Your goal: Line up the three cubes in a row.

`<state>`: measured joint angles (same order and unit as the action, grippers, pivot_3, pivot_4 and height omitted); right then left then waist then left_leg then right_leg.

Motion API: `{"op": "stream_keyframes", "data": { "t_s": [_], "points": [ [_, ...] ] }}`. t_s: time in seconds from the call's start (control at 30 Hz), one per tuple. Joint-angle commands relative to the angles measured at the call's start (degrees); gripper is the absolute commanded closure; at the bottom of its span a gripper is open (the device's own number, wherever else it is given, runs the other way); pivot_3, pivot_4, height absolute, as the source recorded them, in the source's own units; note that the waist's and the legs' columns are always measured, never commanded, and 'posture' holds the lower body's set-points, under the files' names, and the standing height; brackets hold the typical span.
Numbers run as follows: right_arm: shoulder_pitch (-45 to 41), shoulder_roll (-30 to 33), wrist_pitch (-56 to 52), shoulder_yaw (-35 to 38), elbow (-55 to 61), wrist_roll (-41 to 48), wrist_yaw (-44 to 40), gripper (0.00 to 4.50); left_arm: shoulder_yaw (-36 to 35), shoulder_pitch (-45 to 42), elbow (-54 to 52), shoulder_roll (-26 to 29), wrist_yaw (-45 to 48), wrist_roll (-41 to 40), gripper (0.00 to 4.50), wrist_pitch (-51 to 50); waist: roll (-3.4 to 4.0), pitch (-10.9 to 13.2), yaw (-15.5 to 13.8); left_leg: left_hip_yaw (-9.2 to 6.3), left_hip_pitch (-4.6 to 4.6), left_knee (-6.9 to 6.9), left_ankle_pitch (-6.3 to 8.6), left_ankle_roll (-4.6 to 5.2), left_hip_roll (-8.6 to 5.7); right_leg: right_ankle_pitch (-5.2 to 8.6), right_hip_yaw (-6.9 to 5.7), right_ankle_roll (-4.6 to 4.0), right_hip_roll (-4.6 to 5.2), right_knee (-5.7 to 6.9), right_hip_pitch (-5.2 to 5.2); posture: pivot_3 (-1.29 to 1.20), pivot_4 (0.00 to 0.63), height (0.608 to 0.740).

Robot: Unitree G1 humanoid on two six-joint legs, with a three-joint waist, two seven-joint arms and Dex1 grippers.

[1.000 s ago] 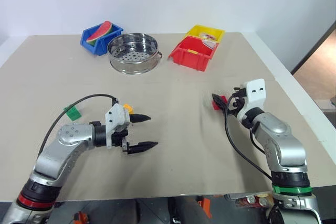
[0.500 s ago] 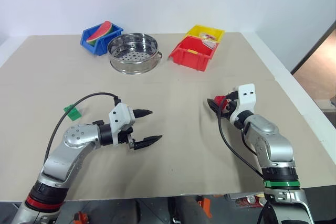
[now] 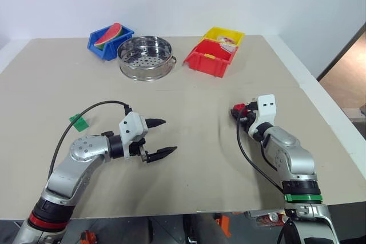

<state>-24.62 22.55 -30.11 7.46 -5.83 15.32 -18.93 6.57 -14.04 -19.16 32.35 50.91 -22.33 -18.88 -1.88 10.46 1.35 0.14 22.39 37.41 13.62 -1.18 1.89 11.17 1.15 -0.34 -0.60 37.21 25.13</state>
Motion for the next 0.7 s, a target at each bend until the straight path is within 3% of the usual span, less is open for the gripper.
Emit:
{"op": "stream_keyframes", "data": {
  "t_s": [0.03, 0.17, 0.33, 0.5, 0.7],
  "points": [
    [-1.0, 7.1, -0.1, -4.1, 7.9, 2.7, -14.3, 3.22, -2.3, 1.9, -3.5, 0.7, -1.6, -0.6, 0.0, -0.5, 0.02, 0.0, 0.0, 0.07, 0.0, -0.01, 0.0, 0.0, -0.01, 0.0, 0.0, 0.0, 0.0, 0.0, 0.04, 0.0, 0.15, 0.74],
    [-4.7, 14.1, 4.0, -12.8, 10.0, 4.3, -35.3, 3.22, -3.1, 5.8, -5.2, 2.2, -1.8, -0.5, 0.0, -0.4, 0.02, 0.0, 0.4, 0.14, -0.07, -0.01, 0.06, 0.1, 0.04, 0.0, 0.0, 0.0, -0.04, -0.01, 0.01, 0.0, 0.15, 0.74],
    [-8.9, 15.3, 13.2, -21.5, 5.0, 1.9, -52.1, 3.22, -4.7, 7.7, -6.1, 3.0, -2.5, -1.3, 0.0, -0.8, 0.01, 0.0, 0.3, -0.01, -0.1, 0.03, 0.05, 0.11, 0.15, 0.0, -0.08, -0.04, -0.12, 0.01, -0.03, 0.0, 0.15, 0.74],
    [-13.0, 13.4, 23.0, -24.7, -6.3, -1.5, -59.2, 3.22, -6.1, 9.0, -7.6, 3.5, -3.3, -1.7, 0.0, -1.7, 0.01, 0.0, 0.3, 0.05, -0.1, 0.08, 0.05, 0.11, 0.12, -0.04, -0.13, -0.05, -0.1, 0.01, -0.04, 0.0, 0.15, 0.74],
    [-15.9, 10.4, 25.5, -24.5, -12.4, -2.5, -61.4, 3.22, -8.0, 11.8, -9.8, 4.2, -3.9, -2.0, 0.0, -2.5, 0.01, 0.0, 0.3, 0.14, -0.08, 0.08, 0.05, 0.1, 0.14, -0.06, -0.05, -0.06, -0.09, 0.0, 0.0, 0.0, 0.15, 0.74]
  ]
}}
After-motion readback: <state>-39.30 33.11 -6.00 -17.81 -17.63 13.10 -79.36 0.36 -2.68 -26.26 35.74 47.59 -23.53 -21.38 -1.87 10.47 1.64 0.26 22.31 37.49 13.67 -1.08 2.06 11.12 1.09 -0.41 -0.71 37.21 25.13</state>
